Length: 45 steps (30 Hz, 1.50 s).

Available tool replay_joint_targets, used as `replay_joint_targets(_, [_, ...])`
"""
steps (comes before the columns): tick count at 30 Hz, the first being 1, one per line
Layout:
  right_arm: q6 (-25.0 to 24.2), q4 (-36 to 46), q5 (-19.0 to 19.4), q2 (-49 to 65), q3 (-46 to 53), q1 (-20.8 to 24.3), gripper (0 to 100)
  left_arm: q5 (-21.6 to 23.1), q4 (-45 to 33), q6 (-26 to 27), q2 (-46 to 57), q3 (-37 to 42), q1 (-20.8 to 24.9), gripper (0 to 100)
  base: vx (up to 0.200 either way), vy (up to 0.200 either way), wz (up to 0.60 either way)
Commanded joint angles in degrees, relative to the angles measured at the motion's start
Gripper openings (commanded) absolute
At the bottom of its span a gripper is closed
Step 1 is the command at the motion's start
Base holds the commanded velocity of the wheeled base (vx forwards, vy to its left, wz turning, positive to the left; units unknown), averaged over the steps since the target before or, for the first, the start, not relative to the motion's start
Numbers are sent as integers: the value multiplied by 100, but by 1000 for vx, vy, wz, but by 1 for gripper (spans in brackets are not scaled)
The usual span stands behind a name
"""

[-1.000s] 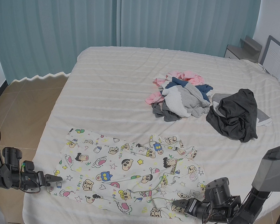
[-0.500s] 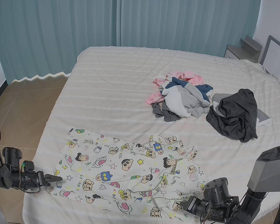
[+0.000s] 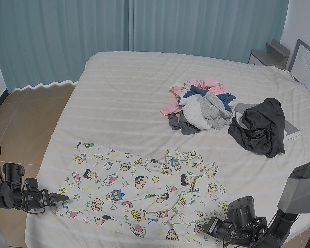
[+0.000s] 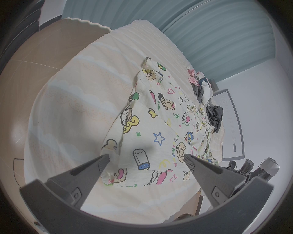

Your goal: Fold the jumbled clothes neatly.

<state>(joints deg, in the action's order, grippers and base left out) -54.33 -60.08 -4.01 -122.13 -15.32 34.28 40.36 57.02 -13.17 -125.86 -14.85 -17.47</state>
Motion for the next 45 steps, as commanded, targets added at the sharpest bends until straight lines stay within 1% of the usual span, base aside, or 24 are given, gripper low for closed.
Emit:
replay_joint_targets(1, [46, 57, 6, 488, 100, 105, 0, -2, 3, -2, -9, -1, -2, 100, 0, 0, 0])
replay_joint_targets(14, [72, 75, 14, 541, 478, 272, 0, -2, 3, -2, -18, -1, -2, 100, 0, 0, 0])
replay_joint_targets(20, [72, 66, 76, 418, 557, 307, 0, -2, 3, -2, -9, -1, -2, 100, 0, 0, 0])
replay_joint_targets(32, [-16, -4, 67, -13, 574, 334, 0, -2, 3, -2, -9, -1, -2, 100, 0, 0, 0])
replay_joint_targets(33, [-25, -4, 67, -13, 574, 334, 100, -2, 3, -2, -9, -1, -2, 100, 0, 0, 0])
replay_joint_targets(40, [-16, -22, 50, 48, 733, 343, 100, -2, 3, -2, -9, -1, -2, 100, 0, 0, 0])
replay_joint_targets(45, [-33, -277, 23, 172, 926, 193, 100, 7, 3, -11, -9, -1, -2, 100, 0, 0, 0])
